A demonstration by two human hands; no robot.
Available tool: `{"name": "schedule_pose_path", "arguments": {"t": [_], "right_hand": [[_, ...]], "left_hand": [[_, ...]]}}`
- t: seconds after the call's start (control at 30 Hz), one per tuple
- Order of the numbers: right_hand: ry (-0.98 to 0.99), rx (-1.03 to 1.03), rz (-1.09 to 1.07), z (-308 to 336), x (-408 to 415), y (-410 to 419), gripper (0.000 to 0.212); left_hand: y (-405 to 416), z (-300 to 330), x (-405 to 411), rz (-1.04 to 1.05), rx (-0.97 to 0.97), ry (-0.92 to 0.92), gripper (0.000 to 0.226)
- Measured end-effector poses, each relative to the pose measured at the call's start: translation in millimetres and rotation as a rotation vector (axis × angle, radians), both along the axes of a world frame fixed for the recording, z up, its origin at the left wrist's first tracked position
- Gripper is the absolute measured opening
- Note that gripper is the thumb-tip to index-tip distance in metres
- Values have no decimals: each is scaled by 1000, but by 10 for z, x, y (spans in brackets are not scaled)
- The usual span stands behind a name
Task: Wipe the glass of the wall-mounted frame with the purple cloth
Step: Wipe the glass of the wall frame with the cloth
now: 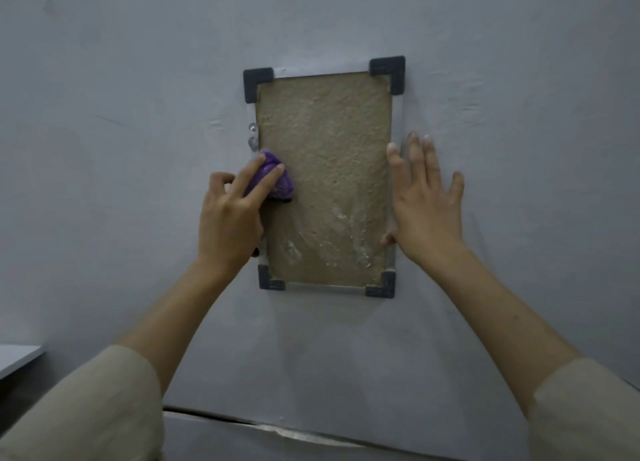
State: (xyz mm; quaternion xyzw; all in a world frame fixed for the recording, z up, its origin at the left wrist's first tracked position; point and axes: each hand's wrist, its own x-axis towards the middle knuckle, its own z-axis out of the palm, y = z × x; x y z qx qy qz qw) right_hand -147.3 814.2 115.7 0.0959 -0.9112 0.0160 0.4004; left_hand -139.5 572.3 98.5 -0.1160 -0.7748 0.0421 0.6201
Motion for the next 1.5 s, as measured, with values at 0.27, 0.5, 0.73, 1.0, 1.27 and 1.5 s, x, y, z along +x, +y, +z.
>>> {"name": "schedule_pose_path", "arguments": {"t": [0.27, 0.5, 0.73, 1.0, 1.27, 1.5], "right_hand": [[-12, -2, -5, 16, 27, -17, 129], [-15, 4, -2, 25, 38, -6, 129], [-21, -5, -1, 19, 51, 11, 127], [-32, -8, -1, 26, 62, -5, 128], [-29, -1, -12, 10, 51, 4, 128], [-32, -14, -8, 28, 71, 12, 128]], "left_hand": [[340, -75, 37, -117, -278, -57, 55], [133, 33, 47, -23, 146, -52, 49], [233, 42, 88, -55, -445, -77, 50], [-29, -196, 188, -13, -501, -138, 53], [-100, -197, 171, 27, -223, -111, 58], [-288, -315, 235, -6, -426, -183, 61]]}}
